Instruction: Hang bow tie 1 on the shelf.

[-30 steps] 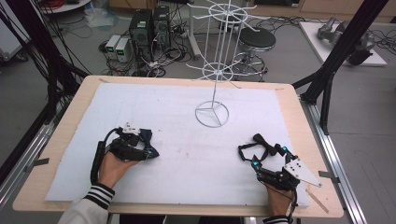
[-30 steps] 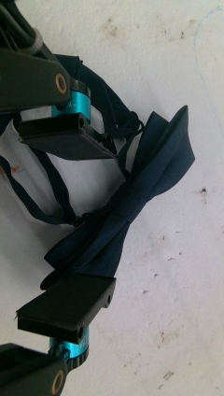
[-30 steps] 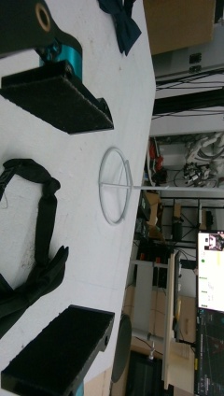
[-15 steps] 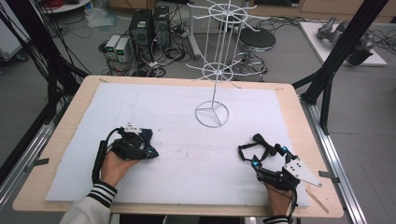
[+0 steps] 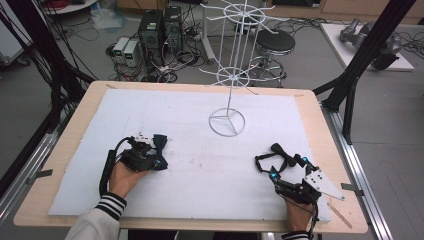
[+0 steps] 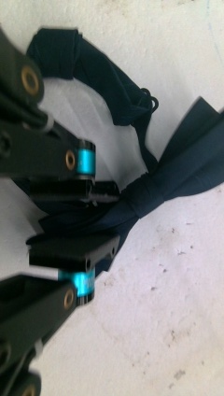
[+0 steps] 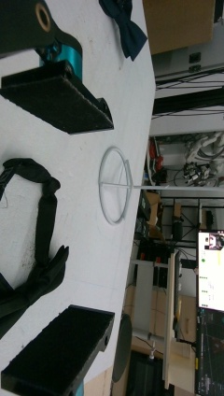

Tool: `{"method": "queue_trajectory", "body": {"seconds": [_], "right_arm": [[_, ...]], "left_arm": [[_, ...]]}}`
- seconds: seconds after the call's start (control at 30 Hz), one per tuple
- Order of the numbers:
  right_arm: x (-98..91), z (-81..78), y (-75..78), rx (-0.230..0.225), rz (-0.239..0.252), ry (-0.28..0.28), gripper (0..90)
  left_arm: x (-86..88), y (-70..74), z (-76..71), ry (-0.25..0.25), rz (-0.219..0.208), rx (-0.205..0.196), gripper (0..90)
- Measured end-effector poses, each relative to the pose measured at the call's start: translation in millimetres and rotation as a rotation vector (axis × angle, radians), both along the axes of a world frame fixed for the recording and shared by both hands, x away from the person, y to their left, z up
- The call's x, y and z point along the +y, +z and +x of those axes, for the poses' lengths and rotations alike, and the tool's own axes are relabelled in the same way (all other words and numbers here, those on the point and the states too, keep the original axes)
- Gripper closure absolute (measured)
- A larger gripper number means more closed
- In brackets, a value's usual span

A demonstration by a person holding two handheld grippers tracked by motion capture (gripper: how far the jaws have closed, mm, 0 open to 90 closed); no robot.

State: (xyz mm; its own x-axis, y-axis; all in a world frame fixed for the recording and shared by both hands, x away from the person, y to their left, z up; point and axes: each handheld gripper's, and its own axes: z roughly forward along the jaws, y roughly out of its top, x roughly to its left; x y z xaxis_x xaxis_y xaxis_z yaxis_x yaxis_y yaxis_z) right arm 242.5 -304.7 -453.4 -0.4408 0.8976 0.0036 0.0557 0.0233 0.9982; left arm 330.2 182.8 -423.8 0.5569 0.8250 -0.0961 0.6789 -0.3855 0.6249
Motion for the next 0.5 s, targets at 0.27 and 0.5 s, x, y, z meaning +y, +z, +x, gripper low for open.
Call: {"method": "queue_trajectory", "body": {"seconds": [0.27,0.5], "right_arm": [[-0.1,0.0,0.0,-0.001,0.0,0.002,7.3],[0.1,-0.4,0.0,0.004,0.006,-0.001,7.3]], "left_arm": [[-2.9,2.9,-3.6,-0.044,-0.017,-0.043,82.5],[-1.0,7.4,-5.8,-0.063,-0.079,-0.078,82.6]]}}
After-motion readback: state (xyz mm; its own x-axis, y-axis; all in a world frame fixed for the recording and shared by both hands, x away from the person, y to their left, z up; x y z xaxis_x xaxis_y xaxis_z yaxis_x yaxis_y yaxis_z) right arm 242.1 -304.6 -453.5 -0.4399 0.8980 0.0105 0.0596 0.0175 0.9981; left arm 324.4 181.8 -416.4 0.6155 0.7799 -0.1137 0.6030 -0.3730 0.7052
